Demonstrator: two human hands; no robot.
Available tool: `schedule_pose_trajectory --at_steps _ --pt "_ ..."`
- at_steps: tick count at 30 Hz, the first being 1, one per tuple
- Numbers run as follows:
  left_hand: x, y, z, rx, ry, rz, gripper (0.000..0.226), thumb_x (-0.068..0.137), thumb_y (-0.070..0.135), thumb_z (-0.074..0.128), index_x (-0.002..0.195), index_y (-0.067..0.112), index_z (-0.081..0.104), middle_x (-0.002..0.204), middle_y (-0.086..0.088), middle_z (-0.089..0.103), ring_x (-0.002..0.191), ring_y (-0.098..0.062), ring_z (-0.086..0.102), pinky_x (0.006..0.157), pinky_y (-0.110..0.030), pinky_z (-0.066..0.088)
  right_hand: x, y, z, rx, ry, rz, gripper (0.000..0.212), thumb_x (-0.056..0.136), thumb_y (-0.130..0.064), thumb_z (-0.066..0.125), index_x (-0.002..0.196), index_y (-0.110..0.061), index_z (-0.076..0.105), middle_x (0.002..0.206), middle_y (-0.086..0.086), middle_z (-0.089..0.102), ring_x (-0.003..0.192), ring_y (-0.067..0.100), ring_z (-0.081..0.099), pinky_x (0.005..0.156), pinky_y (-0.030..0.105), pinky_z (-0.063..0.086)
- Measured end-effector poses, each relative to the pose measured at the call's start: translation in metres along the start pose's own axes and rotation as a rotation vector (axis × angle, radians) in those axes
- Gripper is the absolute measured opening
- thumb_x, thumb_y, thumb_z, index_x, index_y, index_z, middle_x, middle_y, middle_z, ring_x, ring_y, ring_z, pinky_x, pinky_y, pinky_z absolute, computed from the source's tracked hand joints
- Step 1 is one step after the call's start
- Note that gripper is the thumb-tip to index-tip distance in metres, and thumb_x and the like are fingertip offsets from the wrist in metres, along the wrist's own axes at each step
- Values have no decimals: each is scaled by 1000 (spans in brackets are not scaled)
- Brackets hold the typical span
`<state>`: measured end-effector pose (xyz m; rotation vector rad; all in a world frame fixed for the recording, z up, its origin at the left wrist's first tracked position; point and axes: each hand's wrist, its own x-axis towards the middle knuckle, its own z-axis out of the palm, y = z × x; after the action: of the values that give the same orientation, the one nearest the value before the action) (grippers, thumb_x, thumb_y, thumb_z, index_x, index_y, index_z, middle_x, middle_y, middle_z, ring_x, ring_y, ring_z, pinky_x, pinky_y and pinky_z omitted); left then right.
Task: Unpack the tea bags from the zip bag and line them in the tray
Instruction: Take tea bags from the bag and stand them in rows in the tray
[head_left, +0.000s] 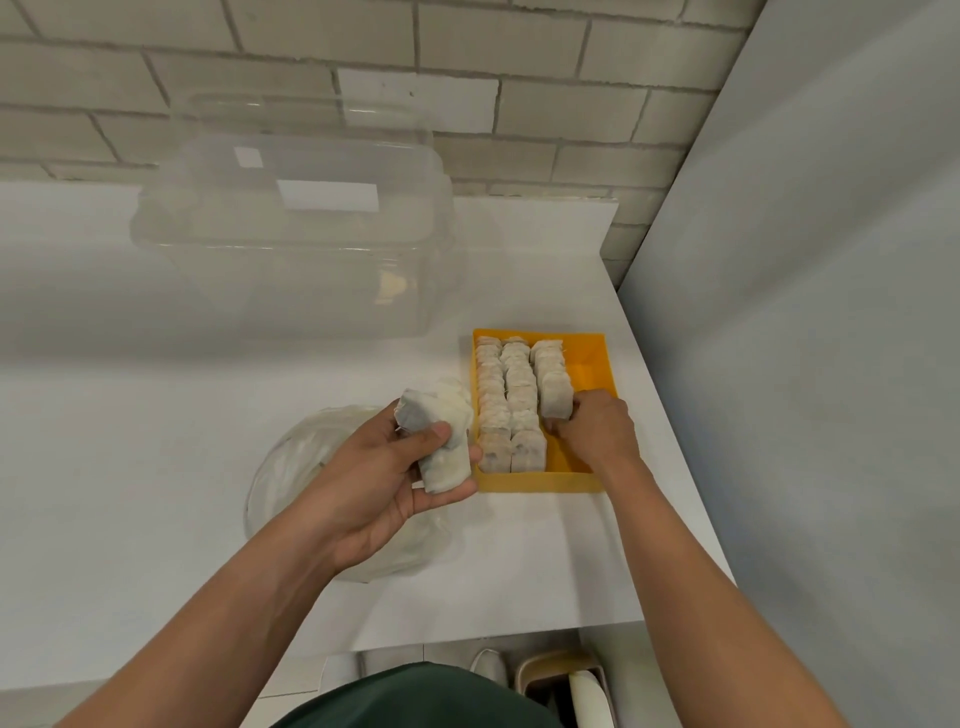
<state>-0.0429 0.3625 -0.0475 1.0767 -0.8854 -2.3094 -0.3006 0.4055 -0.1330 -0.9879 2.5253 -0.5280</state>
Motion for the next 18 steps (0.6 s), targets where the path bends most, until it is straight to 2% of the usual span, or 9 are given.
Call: schedule_pose_trajectory --at_steps 2,4,6,7,8,10,13,15,18 --pt "1 0 0 16 -6 7 26 100 7 61 126 9 64 116 -18 73 106 -32 76 64 -38 64 -4 -2 -7 -45 27 -25 24 93 -35 71 106 -15 69 107 10 68 97 31 63 77 35 46" --pt "2 0 0 33 -13 16 25 99 8 63 124 11 65 111 -15 73 102 -29 77 63 -36 63 -13 -8 -18 -45 91 -63 33 92 -28 72 121 -14 65 114 8 65 105 31 63 82 39 50" --pt "2 0 0 66 -28 32 24 99 8 64 122 13 66 106 -10 74 96 -25 78 63 -35 63 -31 -21 -30 119 171 -152 42 92 -27 74 132 -21 64 116 0 67 100 19 66 88 40 54" --pt "3 -1 0 91 -35 42 23 99 8 64 121 13 67 104 -8 75 94 -23 78 63 -35 63 -42 -31 -36 246 195 -233 36 92 -28 74 128 -24 68 112 -4 69 93 10 67 87 34 56" --pt "4 -1 -1 126 -42 53 23 98 9 65 120 14 67 103 -6 75 92 -22 78 63 -34 62 -54 -43 -41 373 173 -319 29 92 -28 75 121 -25 72 110 -9 71 90 5 67 85 28 57" --pt "4 -3 -2 240 -62 79 22 98 10 67 120 15 66 103 -5 74 89 -20 76 64 -34 61 -74 -66 -50 564 -8 -473 25 92 -29 75 118 -28 75 111 -14 69 94 5 68 86 26 57" --pt "5 -3 -6 418 -118 97 25 97 11 70 121 17 66 104 -3 74 88 -22 76 66 -38 61 -84 -88 -50 497 -312 -580 34 92 -32 75 126 -30 70 125 -14 61 106 3 65 90 22 55" --pt "5 -2 -8 480 -151 86 29 96 10 71 122 23 67 100 2 75 88 -22 76 67 -40 62 -83 -92 -43 442 -336 -604 23 93 -27 75 116 -26 74 125 -12 62 107 2 64 93 22 54" --pt "3 -1 -12 480 -166 69 31 96 10 72 124 20 66 97 2 75 87 -22 76 68 -40 62 -85 -92 -32 587 -307 -515 6 94 -19 73 100 -20 75 117 -12 68 105 5 66 97 29 54"
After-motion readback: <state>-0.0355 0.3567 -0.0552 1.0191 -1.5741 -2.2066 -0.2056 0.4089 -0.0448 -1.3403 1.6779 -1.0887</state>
